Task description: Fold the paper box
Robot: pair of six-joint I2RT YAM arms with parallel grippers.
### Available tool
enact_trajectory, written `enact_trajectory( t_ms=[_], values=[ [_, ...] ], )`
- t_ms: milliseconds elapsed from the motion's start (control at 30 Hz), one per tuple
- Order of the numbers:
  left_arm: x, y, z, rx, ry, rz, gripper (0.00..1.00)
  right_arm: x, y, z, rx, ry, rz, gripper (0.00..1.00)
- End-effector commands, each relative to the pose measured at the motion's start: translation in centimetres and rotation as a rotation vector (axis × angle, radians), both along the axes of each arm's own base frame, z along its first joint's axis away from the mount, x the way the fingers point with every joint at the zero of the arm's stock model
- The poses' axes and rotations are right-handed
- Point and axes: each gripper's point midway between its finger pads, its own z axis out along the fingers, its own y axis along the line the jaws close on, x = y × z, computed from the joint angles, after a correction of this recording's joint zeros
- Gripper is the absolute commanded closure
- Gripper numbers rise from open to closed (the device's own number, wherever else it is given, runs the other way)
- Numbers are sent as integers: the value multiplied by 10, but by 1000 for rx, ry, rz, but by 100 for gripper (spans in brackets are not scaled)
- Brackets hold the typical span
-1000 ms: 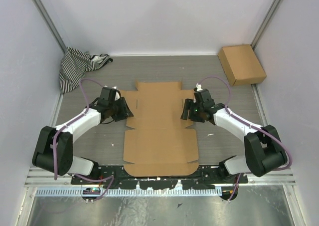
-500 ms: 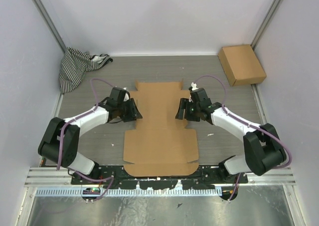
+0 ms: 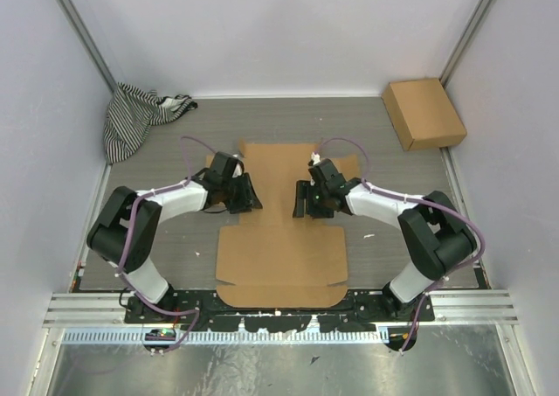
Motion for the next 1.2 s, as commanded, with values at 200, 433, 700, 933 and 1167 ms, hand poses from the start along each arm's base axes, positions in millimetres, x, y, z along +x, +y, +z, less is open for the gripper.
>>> enact_trajectory(
  t_ms=[200,433,700,933,1167],
  values=[
    [6,-2,-7,37,14,-6,50,23,10,9,-28,-51,-33,32],
    [50,22,68,223,-191,7,44,61,-15,97,-156,-257,-100,29],
    [141,53,144,367,-331,116,44,90,-56,159,-221,-371,-201,28],
    [203,46,110,422,-238,110,48,88,-80,156,-225,-356,-230,28],
    [234,34,69,454,-172,93,52,77,-88,155,-194,-342,-226,28]
  ],
)
